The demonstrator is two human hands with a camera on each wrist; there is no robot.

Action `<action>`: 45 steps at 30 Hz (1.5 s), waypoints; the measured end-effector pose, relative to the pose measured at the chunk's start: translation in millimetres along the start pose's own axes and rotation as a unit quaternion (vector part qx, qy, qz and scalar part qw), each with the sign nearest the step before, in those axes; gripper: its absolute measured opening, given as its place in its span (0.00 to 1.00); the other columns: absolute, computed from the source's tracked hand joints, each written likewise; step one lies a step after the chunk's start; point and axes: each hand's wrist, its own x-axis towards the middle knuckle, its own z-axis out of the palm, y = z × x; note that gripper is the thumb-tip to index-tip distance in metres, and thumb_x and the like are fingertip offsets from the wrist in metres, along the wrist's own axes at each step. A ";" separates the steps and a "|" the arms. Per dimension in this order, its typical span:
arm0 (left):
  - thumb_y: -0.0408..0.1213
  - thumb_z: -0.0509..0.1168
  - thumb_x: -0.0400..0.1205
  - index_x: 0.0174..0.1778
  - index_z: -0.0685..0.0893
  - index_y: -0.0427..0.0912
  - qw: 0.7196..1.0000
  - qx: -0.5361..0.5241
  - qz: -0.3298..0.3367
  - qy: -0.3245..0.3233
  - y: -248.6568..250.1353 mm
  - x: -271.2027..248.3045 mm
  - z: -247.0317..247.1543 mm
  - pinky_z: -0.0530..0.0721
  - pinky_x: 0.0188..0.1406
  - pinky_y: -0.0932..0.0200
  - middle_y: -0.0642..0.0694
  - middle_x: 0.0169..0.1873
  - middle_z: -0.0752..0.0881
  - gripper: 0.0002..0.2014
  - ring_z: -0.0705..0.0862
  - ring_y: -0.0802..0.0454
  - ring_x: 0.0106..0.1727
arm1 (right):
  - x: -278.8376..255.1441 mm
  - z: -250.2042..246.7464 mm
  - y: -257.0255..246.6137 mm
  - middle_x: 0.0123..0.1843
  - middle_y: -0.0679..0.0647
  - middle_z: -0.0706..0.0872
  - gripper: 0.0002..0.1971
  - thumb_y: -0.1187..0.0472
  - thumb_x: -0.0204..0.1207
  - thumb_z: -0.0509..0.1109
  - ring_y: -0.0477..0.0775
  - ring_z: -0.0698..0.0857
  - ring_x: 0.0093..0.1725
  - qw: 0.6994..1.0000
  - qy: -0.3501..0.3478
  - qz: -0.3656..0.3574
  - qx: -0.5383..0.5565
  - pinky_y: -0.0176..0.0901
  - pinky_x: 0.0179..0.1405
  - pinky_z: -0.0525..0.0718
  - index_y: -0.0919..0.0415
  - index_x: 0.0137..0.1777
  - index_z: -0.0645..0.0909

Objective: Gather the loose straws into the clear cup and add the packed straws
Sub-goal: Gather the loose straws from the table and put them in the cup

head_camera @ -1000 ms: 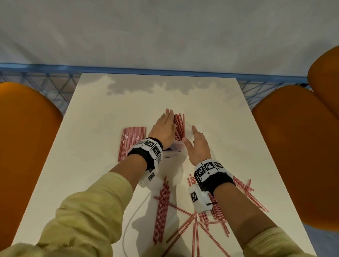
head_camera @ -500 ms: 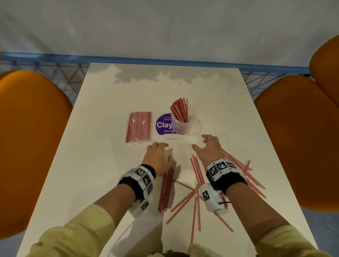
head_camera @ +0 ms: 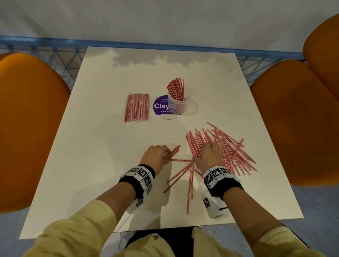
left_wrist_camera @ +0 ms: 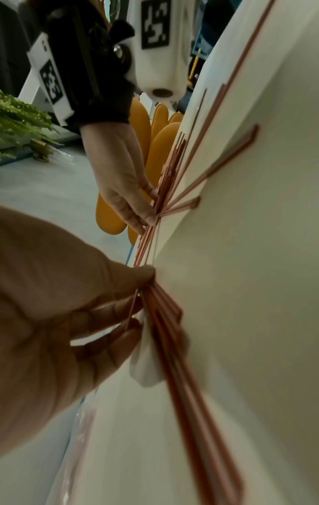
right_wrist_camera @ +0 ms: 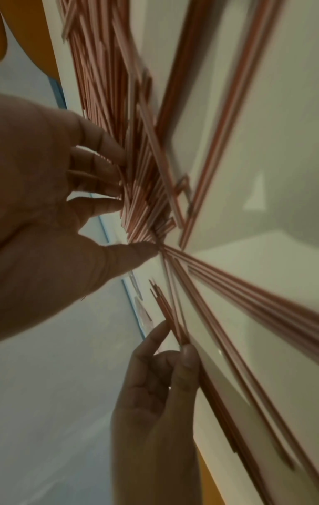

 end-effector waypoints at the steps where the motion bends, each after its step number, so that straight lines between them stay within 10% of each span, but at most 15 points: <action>1: 0.38 0.67 0.79 0.59 0.84 0.43 1.000 -0.007 0.000 0.004 -0.2 -1.6 -1.6 0.75 0.51 0.58 0.40 0.51 0.86 0.13 0.80 0.44 0.55 | -1.1 -0.3 1.4 0.77 0.64 0.63 0.34 0.51 0.74 0.70 0.63 0.62 0.77 1.000 0.012 -0.002 0.010 0.56 0.76 0.66 0.64 0.76 0.63; 7: 0.38 0.68 0.79 0.53 0.86 0.42 0.993 -0.074 -0.070 0.056 -11.5 -17.7 -9.4 0.82 0.46 0.60 0.41 0.46 0.89 0.09 0.87 0.45 0.47 | -8.7 -8.8 14.1 0.79 0.63 0.61 0.45 0.39 0.66 0.73 0.64 0.60 0.79 0.997 -0.015 0.024 -0.067 0.61 0.77 0.64 0.60 0.78 0.61; 16: 0.66 0.74 0.60 0.72 0.67 0.42 0.997 0.015 -0.075 0.004 10.5 -28.0 18.1 0.76 0.66 0.51 0.43 0.63 0.72 0.49 0.72 0.45 0.65 | -12.0 2.5 2.2 0.76 0.60 0.66 0.37 0.50 0.70 0.75 0.60 0.67 0.76 0.999 -0.030 -0.038 0.003 0.52 0.77 0.69 0.62 0.75 0.65; 22: 0.71 0.71 0.57 0.76 0.58 0.41 0.991 0.109 -0.081 0.004 27.2 -24.4 38.6 0.74 0.68 0.47 0.42 0.67 0.68 0.58 0.68 0.43 0.68 | -18.0 4.6 7.4 0.78 0.61 0.65 0.43 0.42 0.64 0.76 0.62 0.66 0.77 0.997 -0.026 -0.011 -0.073 0.59 0.76 0.69 0.60 0.75 0.64; 33: 0.39 0.63 0.81 0.63 0.78 0.37 0.992 -0.001 -0.113 0.059 18.2 -5.8 24.8 0.76 0.58 0.50 0.37 0.57 0.82 0.15 0.74 0.40 0.64 | -15.8 3.8 4.1 0.69 0.60 0.78 0.30 0.49 0.72 0.73 0.59 0.74 0.70 0.999 -0.004 -0.044 -0.002 0.49 0.70 0.74 0.63 0.71 0.73; 45: 0.42 0.68 0.78 0.63 0.81 0.34 0.966 -0.136 -0.208 0.067 37.8 5.3 7.7 0.79 0.60 0.54 0.38 0.57 0.87 0.20 0.84 0.42 0.61 | -7.5 4.6 -16.8 0.67 0.62 0.83 0.28 0.52 0.73 0.73 0.58 0.82 0.65 0.997 -0.017 -0.032 0.075 0.44 0.65 0.78 0.67 0.69 0.77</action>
